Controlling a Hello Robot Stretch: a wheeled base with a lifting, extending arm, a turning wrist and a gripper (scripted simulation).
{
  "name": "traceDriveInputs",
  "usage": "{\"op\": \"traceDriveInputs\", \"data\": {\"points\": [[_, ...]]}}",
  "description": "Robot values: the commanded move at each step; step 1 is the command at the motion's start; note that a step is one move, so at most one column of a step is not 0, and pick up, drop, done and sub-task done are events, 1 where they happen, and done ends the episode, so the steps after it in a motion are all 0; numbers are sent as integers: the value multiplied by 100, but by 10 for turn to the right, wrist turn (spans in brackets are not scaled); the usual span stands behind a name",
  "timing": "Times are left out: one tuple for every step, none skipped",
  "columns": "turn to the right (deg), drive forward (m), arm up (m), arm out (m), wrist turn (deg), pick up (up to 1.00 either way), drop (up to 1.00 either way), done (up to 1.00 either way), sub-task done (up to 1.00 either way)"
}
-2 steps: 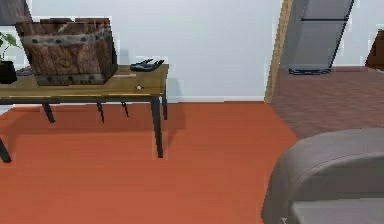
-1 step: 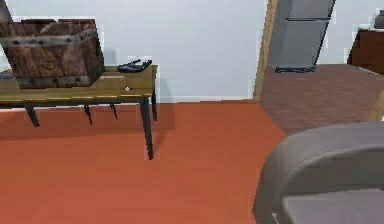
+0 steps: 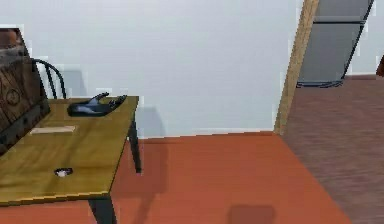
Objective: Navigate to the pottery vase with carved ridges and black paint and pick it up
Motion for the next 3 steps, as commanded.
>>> {"op": "traceDriveInputs", "data": {"points": [[270,0,0,0,0,0,0,0,0],[0,5,0,0,0,0,0,0,0],[0,55,0,0,0,0,0,0,0]]}}
